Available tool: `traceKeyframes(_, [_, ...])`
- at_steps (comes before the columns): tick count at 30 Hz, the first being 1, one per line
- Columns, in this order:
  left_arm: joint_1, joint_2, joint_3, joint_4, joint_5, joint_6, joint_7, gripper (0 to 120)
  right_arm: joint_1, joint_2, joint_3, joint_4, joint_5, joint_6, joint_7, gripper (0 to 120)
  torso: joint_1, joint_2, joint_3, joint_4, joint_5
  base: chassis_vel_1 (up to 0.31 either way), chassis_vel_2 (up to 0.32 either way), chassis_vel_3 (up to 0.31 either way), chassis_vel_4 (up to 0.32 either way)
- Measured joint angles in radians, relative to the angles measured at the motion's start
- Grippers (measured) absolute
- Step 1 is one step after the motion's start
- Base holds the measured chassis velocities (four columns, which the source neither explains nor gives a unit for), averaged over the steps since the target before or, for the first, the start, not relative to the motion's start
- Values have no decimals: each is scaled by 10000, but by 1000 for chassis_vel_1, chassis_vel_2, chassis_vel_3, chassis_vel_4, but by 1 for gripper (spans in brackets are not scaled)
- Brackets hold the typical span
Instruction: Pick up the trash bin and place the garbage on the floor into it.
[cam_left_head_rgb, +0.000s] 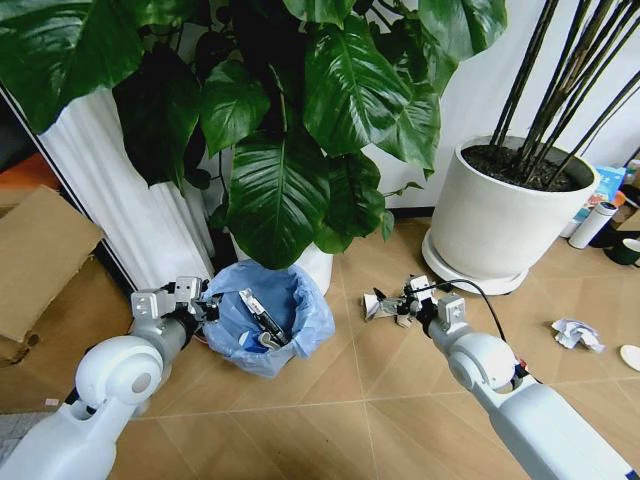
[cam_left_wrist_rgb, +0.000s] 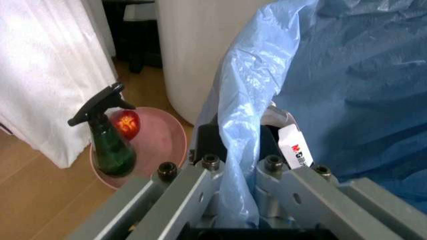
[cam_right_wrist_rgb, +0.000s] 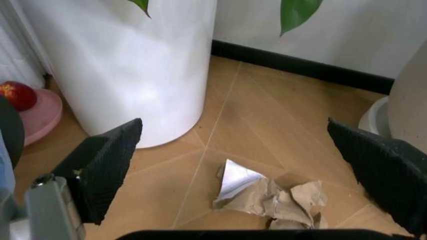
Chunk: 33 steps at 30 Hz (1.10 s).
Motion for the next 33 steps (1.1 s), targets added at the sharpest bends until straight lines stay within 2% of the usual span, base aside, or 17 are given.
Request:
traceKeyframes(8, [57, 0, 8, -121, 45, -71, -61, 0, -270, -20, 156, 165, -20, 4, -4, 100, 0, 0, 0, 1, 1, -85, -96, 89, 91])
traceKeyframes(33, [292, -17, 26, -540, 66, -99, -217, 0, -656, -147, 373, 483, -51, 125, -5, 100, 1, 2, 1, -3, 6, -177, -178, 186, 183])
